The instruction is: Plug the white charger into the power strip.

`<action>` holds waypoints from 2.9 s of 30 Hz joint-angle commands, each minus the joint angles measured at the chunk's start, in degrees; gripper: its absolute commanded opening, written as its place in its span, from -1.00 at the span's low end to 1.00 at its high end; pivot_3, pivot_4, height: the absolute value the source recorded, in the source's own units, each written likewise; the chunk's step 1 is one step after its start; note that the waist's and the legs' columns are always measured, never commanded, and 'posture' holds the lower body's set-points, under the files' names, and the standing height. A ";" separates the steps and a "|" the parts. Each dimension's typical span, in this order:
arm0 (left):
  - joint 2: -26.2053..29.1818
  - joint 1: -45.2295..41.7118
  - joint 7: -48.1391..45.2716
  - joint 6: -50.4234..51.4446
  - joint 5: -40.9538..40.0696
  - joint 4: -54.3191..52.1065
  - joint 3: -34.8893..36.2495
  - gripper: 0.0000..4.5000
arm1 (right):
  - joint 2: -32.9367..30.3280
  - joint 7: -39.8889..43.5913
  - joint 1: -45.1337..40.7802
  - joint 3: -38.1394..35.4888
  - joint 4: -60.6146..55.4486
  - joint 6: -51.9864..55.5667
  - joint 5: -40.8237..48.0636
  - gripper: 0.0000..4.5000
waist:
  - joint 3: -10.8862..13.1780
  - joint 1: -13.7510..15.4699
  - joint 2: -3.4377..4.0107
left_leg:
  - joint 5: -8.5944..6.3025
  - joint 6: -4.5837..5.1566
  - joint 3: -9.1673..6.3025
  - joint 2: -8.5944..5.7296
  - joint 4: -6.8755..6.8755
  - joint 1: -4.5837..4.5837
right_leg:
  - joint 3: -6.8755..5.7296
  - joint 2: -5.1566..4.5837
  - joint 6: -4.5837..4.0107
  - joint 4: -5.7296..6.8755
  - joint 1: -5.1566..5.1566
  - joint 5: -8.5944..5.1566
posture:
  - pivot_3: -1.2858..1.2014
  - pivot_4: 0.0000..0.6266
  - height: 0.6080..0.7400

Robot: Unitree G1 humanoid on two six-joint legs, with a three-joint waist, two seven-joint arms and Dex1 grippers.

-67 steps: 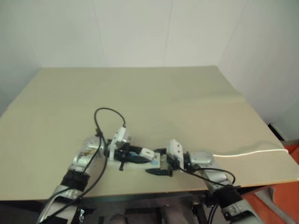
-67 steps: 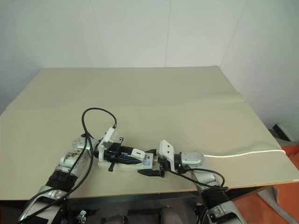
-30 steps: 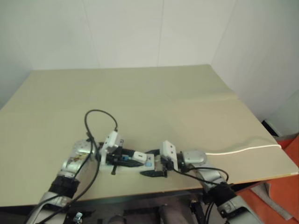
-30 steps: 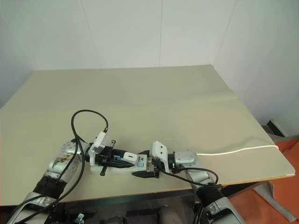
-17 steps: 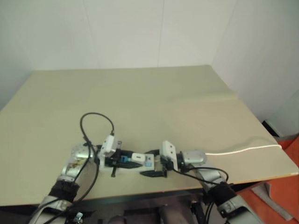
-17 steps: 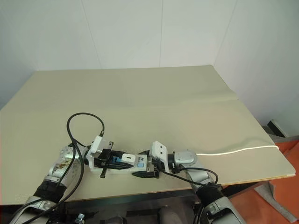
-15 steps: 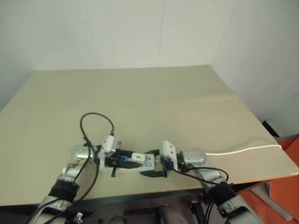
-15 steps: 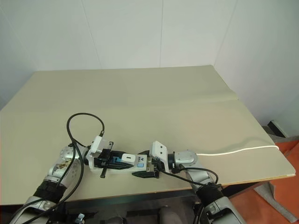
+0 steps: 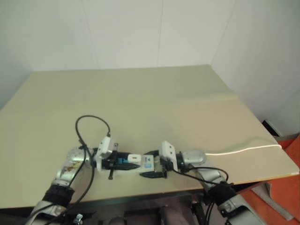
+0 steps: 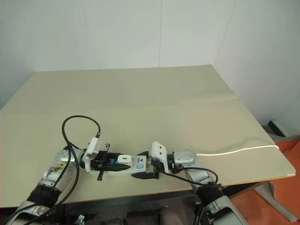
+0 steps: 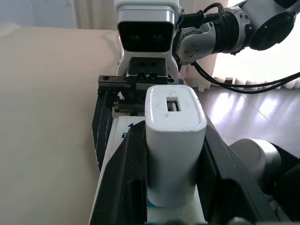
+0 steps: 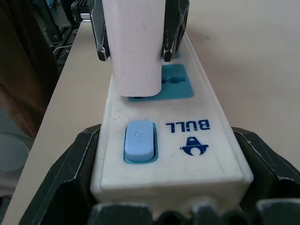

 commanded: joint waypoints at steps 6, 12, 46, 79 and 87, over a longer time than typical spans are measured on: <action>6.65 4.71 -1.88 0.53 3.70 5.72 3.16 -0.55 | -4.57 2.11 0.51 -2.51 2.98 0.96 -0.48 0.53 | -0.01 0.02 0.01 | 0.00 0.00 0.01 0.00 0.00 0.00 | 0.01 0.00 0.00 0.00 0.00 0.00 | 0.03 -0.52 1.00; 8.49 5.47 -1.84 0.40 5.35 5.76 2.32 -0.55 | -4.55 2.00 0.57 -2.42 3.04 0.86 -0.52 0.53 | -0.01 -0.01 0.03 | -0.01 0.02 0.03 0.03 -0.01 0.02 | 0.04 0.03 -0.02 0.00 0.00 -0.01 | 0.03 -0.52 1.00; 6.79 4.91 4.50 2.19 8.14 3.28 -2.72 -0.22 | -4.38 1.12 -0.04 -2.30 4.27 0.16 -0.46 0.53 | -0.53 1.23 0.82 | -0.08 -0.06 0.05 0.05 -0.28 0.88 | 0.10 0.07 -0.53 -0.36 0.89 -0.33 | 0.03 -0.52 1.00; 17.34 2.53 -2.58 3.30 1.03 -6.42 19.04 1.00 | -20.97 1.94 9.34 -20.58 -17.78 8.60 9.45 0.97 | 0.59 3.21 0.55 | -0.07 -0.05 -0.03 -0.48 0.08 -1.09 | 0.28 -0.39 0.24 -0.59 -0.56 -0.01 | 0.03 -0.52 1.00; 20.13 9.00 1.35 5.91 0.95 -12.21 25.13 1.00 | -27.36 2.54 16.39 -28.15 -22.96 11.07 13.29 0.97 | 0.82 3.26 0.55 | -0.07 -0.05 -0.01 -0.48 0.08 -1.08 | 0.28 -0.39 0.27 -0.60 -0.56 -0.02 | 0.03 -0.52 1.00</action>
